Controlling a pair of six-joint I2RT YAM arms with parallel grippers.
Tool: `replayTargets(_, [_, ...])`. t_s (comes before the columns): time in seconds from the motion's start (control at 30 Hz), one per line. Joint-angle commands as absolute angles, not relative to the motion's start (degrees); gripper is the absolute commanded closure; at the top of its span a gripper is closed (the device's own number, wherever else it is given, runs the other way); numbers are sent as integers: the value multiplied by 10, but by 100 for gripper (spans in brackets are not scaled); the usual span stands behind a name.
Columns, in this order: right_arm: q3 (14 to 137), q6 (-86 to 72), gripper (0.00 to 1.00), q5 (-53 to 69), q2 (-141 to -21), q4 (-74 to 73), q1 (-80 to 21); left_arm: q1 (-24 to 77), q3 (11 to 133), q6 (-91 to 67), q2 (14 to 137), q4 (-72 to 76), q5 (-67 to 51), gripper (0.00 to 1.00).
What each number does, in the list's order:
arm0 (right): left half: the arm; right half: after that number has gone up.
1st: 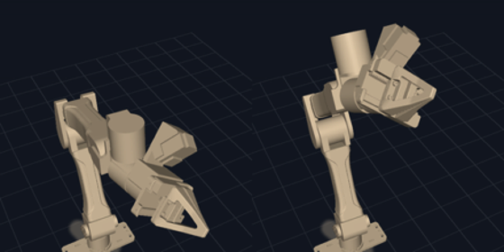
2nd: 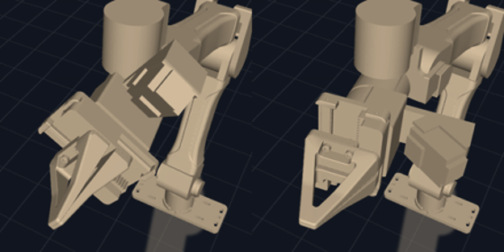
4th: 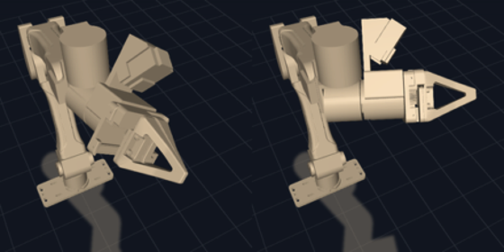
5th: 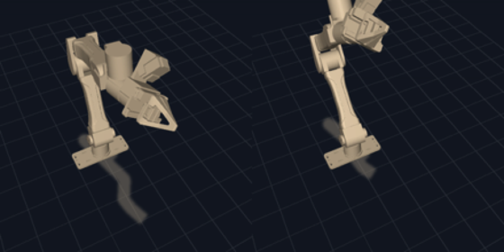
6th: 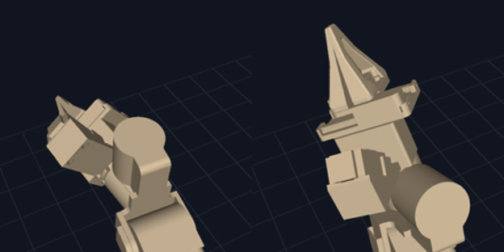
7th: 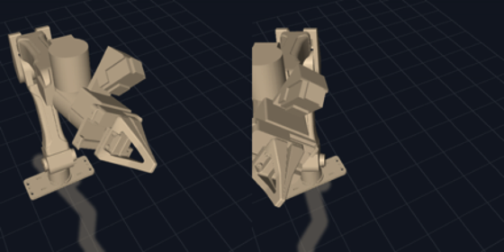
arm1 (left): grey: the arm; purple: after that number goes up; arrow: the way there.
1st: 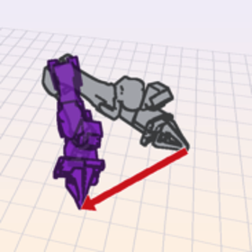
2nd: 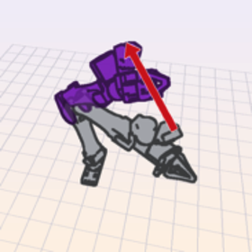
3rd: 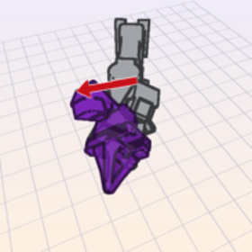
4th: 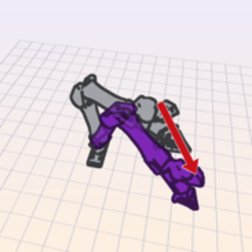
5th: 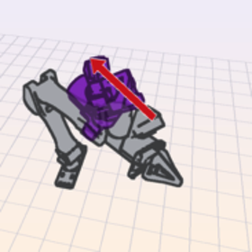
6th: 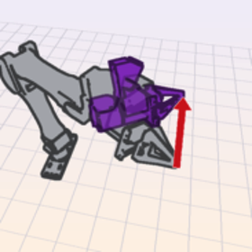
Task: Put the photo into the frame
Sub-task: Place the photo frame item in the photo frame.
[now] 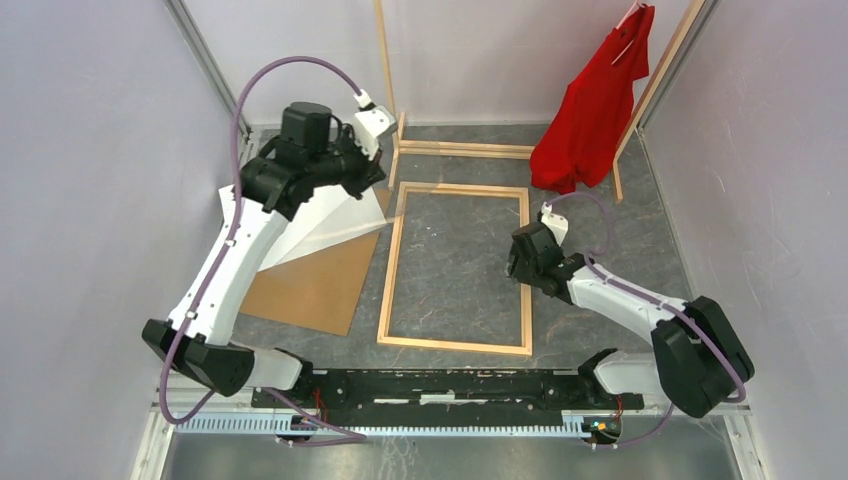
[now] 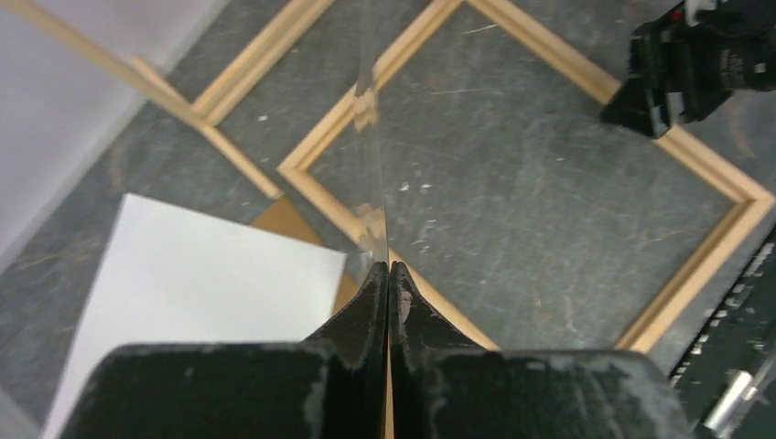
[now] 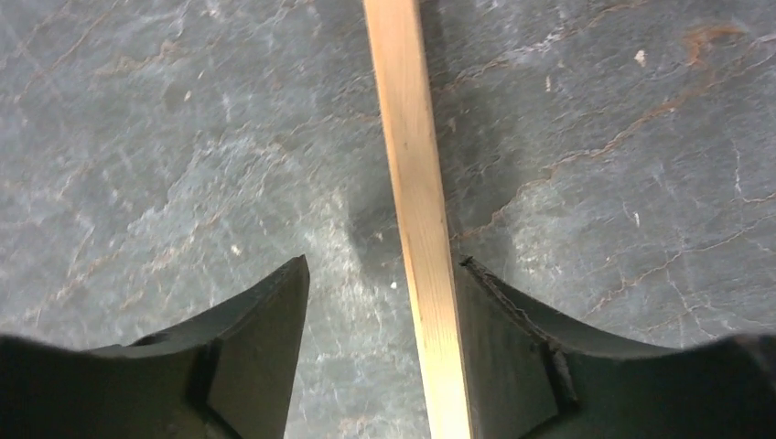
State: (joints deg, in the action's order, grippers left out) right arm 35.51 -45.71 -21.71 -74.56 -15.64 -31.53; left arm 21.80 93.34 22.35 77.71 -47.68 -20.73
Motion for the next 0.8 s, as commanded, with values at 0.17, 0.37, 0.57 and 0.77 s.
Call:
replayTargets(0.17, [313, -473, 12, 12, -663, -9, -316, 248, 868, -54, 855, -315, -298, 98])
replayTargets(0.37, [270, -497, 6, 120, -658, 87, -317, 268, 799, -188, 893, -239, -310, 95])
replayTargets(0.57, [196, -552, 2, 159, -625, 180, -316, 282, 748, -269, 910, -219, -361, 51])
replayTargets(0.77, [78, -668, 2, 205, -676, 402, -317, 272, 765, -243, 943, -237, -416, 30])
